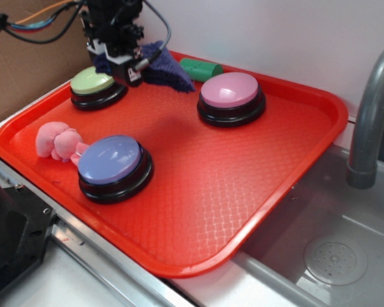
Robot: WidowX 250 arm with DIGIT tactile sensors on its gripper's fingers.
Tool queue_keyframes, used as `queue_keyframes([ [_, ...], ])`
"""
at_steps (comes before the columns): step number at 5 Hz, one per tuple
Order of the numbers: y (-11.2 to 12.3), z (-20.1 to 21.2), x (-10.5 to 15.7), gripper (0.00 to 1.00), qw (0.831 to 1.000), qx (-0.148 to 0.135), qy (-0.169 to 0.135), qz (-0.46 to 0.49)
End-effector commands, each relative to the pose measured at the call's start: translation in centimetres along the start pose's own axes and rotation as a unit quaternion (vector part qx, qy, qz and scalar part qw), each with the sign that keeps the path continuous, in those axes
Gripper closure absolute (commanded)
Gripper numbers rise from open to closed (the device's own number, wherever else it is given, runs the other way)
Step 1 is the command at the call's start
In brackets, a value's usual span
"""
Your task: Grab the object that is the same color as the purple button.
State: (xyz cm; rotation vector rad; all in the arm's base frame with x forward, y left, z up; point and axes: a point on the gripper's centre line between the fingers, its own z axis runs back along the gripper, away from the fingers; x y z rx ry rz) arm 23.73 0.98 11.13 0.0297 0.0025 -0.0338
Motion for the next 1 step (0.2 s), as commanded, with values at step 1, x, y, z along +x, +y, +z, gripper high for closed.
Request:
queue_keyframes([
  [1,-2.60,4.08,0.54,1.00,0.998,0.015,-0.050,-0.043],
])
